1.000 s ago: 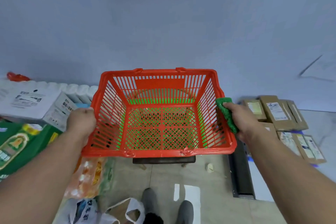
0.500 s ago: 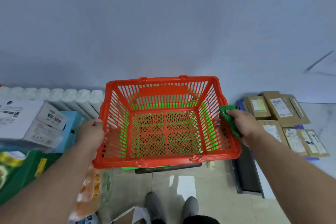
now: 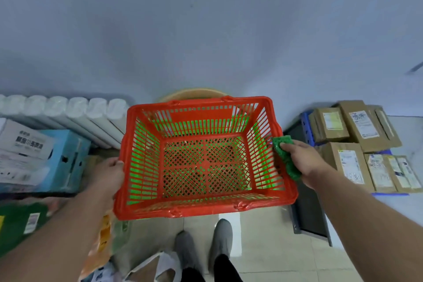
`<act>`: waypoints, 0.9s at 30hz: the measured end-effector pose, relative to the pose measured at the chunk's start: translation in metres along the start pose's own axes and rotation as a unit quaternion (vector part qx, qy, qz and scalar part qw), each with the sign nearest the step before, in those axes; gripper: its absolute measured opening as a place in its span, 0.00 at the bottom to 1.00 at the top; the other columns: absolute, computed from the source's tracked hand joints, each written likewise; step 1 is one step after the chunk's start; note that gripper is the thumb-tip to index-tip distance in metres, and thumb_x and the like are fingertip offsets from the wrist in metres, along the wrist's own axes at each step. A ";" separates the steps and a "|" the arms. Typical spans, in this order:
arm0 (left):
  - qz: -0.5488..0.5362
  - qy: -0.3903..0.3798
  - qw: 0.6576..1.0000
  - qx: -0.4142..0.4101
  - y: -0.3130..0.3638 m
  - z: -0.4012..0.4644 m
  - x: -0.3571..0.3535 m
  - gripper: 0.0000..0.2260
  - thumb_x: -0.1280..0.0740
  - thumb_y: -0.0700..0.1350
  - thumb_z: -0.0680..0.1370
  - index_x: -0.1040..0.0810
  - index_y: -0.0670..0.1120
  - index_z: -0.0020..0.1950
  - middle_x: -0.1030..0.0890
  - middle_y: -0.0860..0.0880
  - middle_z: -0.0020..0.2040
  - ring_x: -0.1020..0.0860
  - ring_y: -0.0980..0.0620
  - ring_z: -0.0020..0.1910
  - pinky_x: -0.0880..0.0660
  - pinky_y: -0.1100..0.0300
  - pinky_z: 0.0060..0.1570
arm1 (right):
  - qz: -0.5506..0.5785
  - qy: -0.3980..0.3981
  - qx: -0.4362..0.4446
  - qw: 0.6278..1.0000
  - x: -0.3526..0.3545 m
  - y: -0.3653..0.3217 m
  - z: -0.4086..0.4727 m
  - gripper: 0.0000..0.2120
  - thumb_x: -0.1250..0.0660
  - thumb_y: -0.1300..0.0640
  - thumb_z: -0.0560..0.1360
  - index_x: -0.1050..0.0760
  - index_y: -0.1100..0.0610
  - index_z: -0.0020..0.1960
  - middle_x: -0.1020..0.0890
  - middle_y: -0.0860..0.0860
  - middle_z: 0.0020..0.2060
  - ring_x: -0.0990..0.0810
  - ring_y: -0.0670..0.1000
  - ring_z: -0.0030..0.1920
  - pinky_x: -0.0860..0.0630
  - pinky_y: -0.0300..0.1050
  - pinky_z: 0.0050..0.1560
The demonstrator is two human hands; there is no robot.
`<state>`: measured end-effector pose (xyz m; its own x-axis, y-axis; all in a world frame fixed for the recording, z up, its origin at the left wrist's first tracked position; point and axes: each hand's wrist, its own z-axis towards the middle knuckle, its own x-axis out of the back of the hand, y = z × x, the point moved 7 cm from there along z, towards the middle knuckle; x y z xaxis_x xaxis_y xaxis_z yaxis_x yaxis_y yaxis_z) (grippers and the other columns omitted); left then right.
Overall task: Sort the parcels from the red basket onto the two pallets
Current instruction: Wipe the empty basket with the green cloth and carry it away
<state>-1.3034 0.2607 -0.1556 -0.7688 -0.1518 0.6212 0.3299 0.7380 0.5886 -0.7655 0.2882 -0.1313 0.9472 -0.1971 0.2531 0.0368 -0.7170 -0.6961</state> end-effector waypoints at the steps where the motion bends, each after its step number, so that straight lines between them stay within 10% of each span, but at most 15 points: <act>1: 0.008 -0.002 1.000 0.002 -0.004 0.005 -0.003 0.14 0.37 0.46 0.84 0.20 0.49 0.40 0.15 0.47 0.42 0.17 0.44 0.40 0.18 0.48 0.47 | -0.003 -0.003 -0.002 1.000 -0.002 0.003 0.003 0.09 0.33 0.57 0.84 0.17 0.59 0.59 0.10 0.60 0.47 0.09 0.60 0.44 0.16 0.52 0.45; 10: 0.058 -0.050 0.997 0.027 -0.053 0.036 -0.024 0.12 0.38 0.55 0.79 0.16 0.56 0.46 0.11 0.46 0.45 0.13 0.41 0.44 0.16 0.38 0.51 | -0.020 -0.004 -0.035 0.999 -0.016 0.035 0.022 0.10 0.35 0.59 0.85 0.18 0.61 0.62 0.12 0.63 0.55 0.14 0.68 0.58 0.21 0.69 0.66; 27: 0.129 0.006 0.990 0.051 -0.058 0.024 -0.031 0.18 0.39 0.53 0.85 0.25 0.55 0.35 0.18 0.52 0.37 0.20 0.49 0.35 0.25 0.53 0.38 | -0.060 -0.031 -0.077 0.995 -0.010 0.066 0.033 0.09 0.34 0.52 0.85 0.18 0.55 0.58 0.09 0.55 0.45 0.09 0.57 0.44 0.17 0.55 0.49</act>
<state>-1.3120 0.2382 -0.2215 -0.6586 0.0432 0.7513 0.4576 0.8155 0.3543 -0.7621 0.2648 -0.2024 0.9570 -0.0649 0.2829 0.1064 -0.8282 -0.5502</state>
